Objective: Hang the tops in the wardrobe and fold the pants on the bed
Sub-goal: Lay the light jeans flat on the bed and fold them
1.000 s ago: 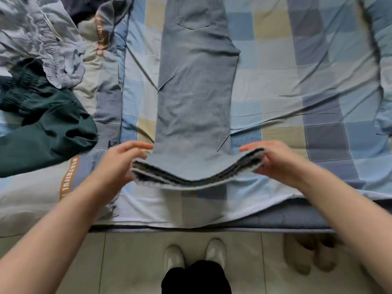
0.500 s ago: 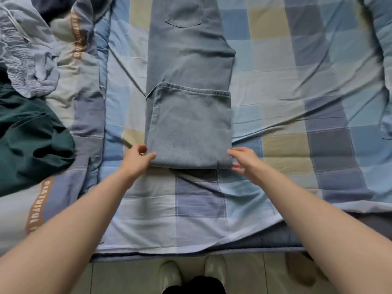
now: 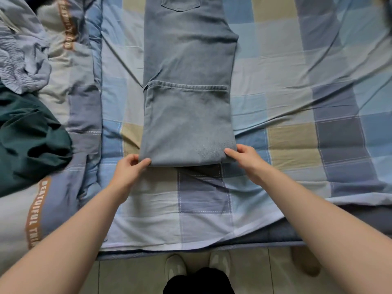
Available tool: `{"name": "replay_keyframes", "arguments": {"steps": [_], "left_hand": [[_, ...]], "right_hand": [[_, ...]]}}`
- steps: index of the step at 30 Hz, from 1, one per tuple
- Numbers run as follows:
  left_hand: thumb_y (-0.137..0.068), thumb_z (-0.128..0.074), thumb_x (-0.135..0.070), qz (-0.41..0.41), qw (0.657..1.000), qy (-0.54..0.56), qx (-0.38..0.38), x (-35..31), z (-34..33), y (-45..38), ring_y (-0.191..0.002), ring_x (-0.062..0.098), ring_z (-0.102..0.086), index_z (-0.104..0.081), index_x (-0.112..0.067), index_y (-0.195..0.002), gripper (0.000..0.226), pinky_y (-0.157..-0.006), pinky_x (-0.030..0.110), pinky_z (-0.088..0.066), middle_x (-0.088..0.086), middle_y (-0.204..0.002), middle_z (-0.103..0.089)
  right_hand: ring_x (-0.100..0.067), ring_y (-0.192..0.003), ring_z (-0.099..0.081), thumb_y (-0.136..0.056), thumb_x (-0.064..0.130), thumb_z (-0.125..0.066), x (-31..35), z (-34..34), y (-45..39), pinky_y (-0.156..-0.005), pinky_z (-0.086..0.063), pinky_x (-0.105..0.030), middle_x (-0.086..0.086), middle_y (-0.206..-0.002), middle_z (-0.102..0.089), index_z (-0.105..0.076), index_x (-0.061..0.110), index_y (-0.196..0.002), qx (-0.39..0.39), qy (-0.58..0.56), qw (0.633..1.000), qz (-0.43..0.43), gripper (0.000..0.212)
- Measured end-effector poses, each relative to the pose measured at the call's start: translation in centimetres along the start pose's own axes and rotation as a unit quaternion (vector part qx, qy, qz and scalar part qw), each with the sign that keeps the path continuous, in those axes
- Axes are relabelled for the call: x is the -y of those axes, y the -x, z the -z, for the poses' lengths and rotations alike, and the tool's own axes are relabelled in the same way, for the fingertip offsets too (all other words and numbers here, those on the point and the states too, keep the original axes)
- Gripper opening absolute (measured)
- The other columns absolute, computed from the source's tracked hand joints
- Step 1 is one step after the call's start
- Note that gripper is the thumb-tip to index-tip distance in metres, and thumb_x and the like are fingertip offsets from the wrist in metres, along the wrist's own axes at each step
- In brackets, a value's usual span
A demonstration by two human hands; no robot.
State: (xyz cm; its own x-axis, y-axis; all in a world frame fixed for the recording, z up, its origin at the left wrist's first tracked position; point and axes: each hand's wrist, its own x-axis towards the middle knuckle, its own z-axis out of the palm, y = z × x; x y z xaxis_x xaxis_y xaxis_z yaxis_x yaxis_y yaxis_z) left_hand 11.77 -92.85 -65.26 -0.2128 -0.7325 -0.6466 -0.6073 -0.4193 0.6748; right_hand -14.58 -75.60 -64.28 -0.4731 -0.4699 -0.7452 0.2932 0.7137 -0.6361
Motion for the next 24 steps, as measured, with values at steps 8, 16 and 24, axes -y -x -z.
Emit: {"name": "replay_keyframes", "arguments": {"steps": [8, 16, 24], "left_hand": [[-0.093, -0.064, -0.018, 0.051, 0.995, 0.077, -0.039, 1.6, -2.0, 0.4, -0.082, 0.016, -0.057, -0.054, -0.014, -0.085, 0.013, -0.077, 0.033, -0.053, 0.004, -0.089, -0.057], [-0.082, -0.075, -0.007, 0.052, 0.992, 0.076, -0.085, 1.1, -1.4, 0.5, -0.076, 0.022, -0.063, -0.049, -0.017, -0.081, 0.028, -0.075, 0.036, -0.057, 0.013, -0.095, -0.063], [-0.086, -0.064, 0.008, 0.126, 0.983, 0.131, -0.009, 5.2, -0.8, 11.7, -0.074, 0.019, -0.059, -0.044, -0.015, -0.126, 0.050, -0.060, 0.027, -0.054, 0.015, -0.090, -0.059]], "right_hand": [[-0.014, -0.078, -0.059, -0.095, 0.023, -0.059, -2.5, 0.0, 0.1, -0.066, -0.053, -0.021, -0.007, -0.086, -0.060, -0.060, 0.007, -0.091, -0.014, -0.082, 0.992, -0.091, 0.017], [-0.017, -0.078, -0.058, -0.089, 0.006, -0.064, -2.2, -0.7, 0.5, -0.065, -0.054, -0.029, -0.013, -0.101, -0.056, -0.048, 0.011, -0.111, -0.098, -0.123, 0.986, -0.061, 0.027], [-0.016, -0.075, -0.056, -0.092, 0.000, -0.056, -7.1, 1.5, 10.4, -0.063, -0.052, -0.026, -0.013, -0.088, -0.058, -0.059, 0.006, -0.085, -0.031, -0.067, 0.992, -0.107, 0.009]]}}
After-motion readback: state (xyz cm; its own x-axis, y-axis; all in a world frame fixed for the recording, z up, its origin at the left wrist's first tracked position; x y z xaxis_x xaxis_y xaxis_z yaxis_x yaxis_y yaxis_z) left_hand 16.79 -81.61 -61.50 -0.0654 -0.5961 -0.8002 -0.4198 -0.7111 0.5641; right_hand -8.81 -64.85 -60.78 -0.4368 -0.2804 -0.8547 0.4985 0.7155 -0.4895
